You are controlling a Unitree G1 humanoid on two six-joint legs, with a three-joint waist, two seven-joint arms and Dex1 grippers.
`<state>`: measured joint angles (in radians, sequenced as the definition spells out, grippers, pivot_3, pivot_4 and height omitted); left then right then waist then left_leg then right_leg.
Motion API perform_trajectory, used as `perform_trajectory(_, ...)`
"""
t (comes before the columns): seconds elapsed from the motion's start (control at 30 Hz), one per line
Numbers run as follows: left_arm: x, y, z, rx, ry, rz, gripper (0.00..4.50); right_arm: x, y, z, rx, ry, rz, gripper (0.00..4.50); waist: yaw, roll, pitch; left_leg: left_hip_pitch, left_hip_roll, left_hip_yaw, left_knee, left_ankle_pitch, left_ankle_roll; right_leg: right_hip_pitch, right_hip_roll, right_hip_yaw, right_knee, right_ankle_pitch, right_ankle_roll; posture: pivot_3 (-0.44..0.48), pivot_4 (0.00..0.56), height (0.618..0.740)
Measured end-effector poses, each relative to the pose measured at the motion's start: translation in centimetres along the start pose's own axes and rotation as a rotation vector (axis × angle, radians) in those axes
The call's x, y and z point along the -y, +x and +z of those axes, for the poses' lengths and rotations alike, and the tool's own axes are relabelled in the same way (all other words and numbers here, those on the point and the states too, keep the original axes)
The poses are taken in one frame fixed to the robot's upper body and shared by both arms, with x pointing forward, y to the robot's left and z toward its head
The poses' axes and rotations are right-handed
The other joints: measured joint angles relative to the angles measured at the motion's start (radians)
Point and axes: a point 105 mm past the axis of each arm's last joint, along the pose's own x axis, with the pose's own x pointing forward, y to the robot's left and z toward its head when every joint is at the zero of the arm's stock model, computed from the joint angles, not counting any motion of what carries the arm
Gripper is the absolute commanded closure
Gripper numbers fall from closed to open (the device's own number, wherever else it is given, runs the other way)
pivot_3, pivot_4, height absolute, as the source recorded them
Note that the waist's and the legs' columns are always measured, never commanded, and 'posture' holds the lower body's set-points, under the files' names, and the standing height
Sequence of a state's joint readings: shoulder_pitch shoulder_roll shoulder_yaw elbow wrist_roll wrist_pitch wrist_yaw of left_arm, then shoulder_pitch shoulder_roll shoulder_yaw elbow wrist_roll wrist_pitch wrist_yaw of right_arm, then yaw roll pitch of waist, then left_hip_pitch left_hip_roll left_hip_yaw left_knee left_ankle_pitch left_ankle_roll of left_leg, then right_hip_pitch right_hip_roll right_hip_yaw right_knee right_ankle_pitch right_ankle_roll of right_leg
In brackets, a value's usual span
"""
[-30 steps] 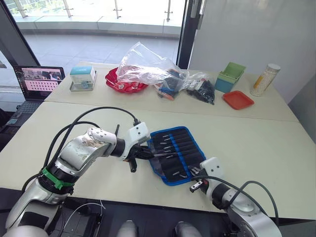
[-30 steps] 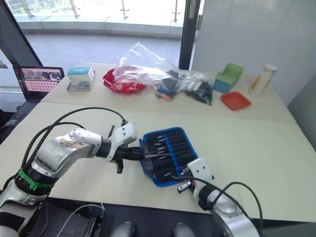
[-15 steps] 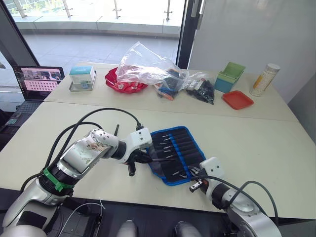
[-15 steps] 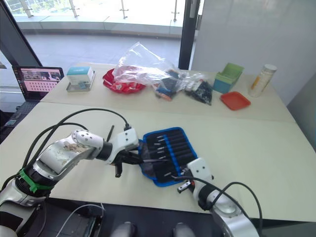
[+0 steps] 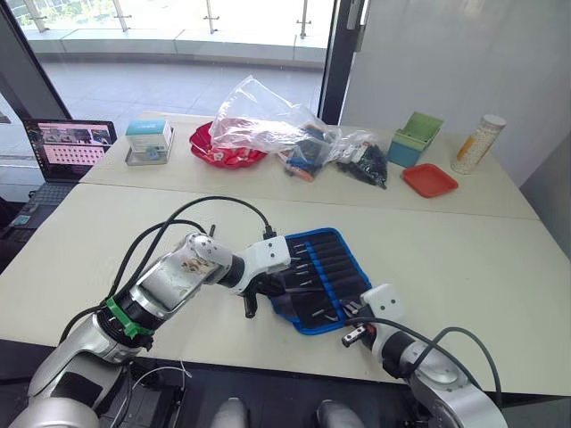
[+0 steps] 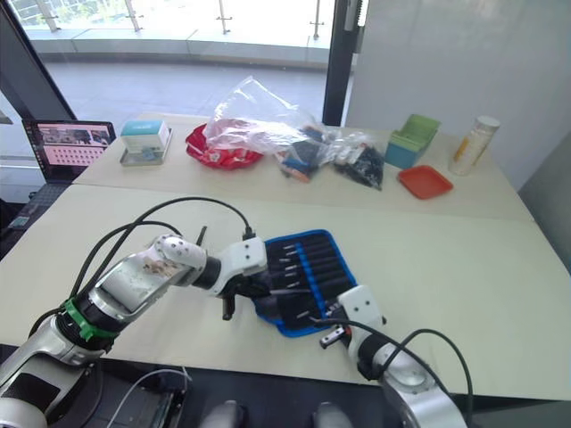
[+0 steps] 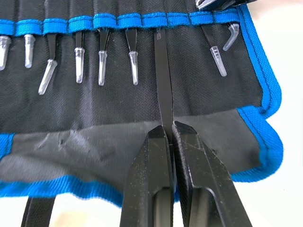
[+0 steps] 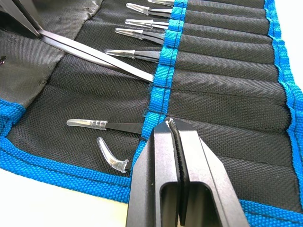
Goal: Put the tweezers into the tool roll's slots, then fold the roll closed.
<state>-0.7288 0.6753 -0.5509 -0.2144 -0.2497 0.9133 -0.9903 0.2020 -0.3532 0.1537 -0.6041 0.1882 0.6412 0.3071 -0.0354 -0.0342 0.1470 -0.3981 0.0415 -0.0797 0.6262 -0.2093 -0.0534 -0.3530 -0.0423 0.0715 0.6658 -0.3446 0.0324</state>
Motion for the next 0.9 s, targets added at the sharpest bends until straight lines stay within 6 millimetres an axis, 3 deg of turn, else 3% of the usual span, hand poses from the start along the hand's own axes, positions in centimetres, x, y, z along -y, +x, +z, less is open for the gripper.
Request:
perform_trajectory(0.37,-0.3,2.0,1.7,0.032,0.024,-0.008,4.48,-0.1,-0.2,0.0,0.002,0.003,-0.017,4.5,0.007,0.0,0.0,-0.001,0.0,0.0,0.0,0.0,0.0,0.0,0.0,0.0,0.0,0.0,0.0,0.0,0.15,0.723)
perform_trajectory(0.73,-0.4,6.3,3.4,0.09,0.054,-0.061,4.48,0.1,-0.5,-0.1,-0.011,-0.006,-0.029,4.5,0.02,0.0,0.0,-0.001,-0.002,-0.001,0.001,0.0,0.0,0.001,-0.001,0.0,0.0,0.0,0.0,0.0,0.15,0.723)
perform_trajectory(0.9,-0.5,6.7,3.6,0.103,0.064,-0.068,4.48,0.2,-0.6,-0.2,-0.014,-0.009,-0.03,4.5,0.02,0.0,-0.001,-0.001,-0.002,-0.001,0.001,0.0,0.0,0.001,-0.001,0.001,0.0,0.0,0.0,0.0,0.15,0.723)
